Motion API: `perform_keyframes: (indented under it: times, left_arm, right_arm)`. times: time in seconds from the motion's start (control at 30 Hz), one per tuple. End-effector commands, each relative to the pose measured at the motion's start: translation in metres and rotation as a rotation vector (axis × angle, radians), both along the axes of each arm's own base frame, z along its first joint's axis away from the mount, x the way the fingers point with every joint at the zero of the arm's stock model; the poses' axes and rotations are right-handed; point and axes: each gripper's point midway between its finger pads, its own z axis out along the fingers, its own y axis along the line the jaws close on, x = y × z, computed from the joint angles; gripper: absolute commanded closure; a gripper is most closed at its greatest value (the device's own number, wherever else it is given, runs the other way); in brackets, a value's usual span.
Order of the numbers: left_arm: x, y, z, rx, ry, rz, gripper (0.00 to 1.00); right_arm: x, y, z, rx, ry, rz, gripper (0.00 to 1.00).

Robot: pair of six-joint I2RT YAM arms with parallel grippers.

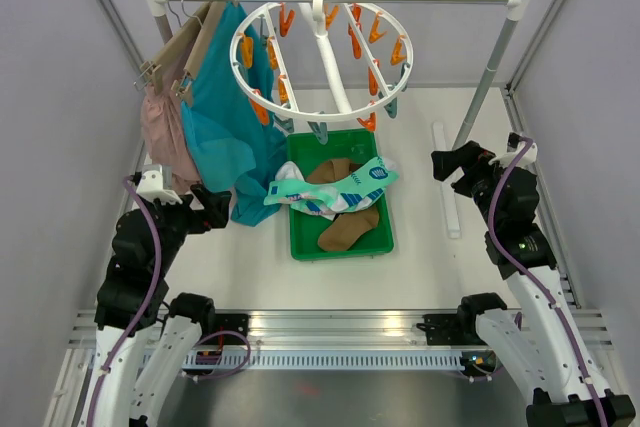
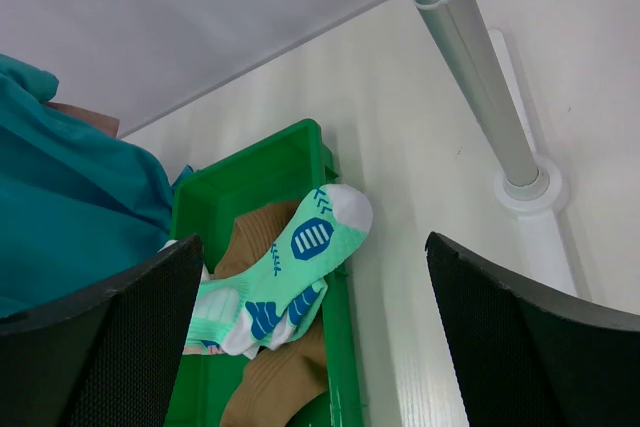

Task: Clip the socks to the hanger
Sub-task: Pick up the sock from the bin.

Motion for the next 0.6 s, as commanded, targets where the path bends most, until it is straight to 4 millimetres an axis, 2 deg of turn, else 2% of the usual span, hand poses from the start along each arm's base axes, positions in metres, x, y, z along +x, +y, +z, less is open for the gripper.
perform_keyframes:
  times: [0.0,0.2,0.3,0.43,0.47,0.5,0.53,0.57]
  left_arm:
    - [0.002,-0.003,-0.004,-0.023,0.014,-0.006,0.00]
    - [0.002,-0.003,-0.003,-0.023,0.012,-0.006,0.00]
    - [0.002,-0.003,-0.003,-0.022,0.012,-0.007,0.00]
    - [0.001,-0.007,-0.004,-0.027,0.013,-0.030,0.00]
    - [0.001,-0.008,-0.004,-0.027,0.014,-0.034,0.00]
    - [0.001,-0.008,-0.004,-0.028,0.014,-0.034,0.00]
    - [0.001,-0.008,-0.004,-0.028,0.014,-0.034,0.00]
    - [0.001,-0.009,-0.005,-0.028,0.015,-0.038,0.00]
  right_arm:
    - [0.001,0.001,0.014,0.004,-0.043,0.009,0.02]
    - [0.001,0.000,0.006,-0.025,-0.013,0.013,0.02]
    - [0.003,0.008,-0.001,-0.047,0.012,0.069,0.02]
    - [0.009,0.026,-0.015,-0.075,0.046,0.169,0.02]
    - [0.009,0.036,-0.014,-0.093,0.047,0.195,0.02]
    - [0.013,0.043,-0.026,-0.122,0.092,0.201,0.02]
    - [0.018,0.041,-0.026,-0.180,0.096,0.152,0.02]
    - [0.011,0.070,-0.030,-0.219,0.105,0.213,0.02]
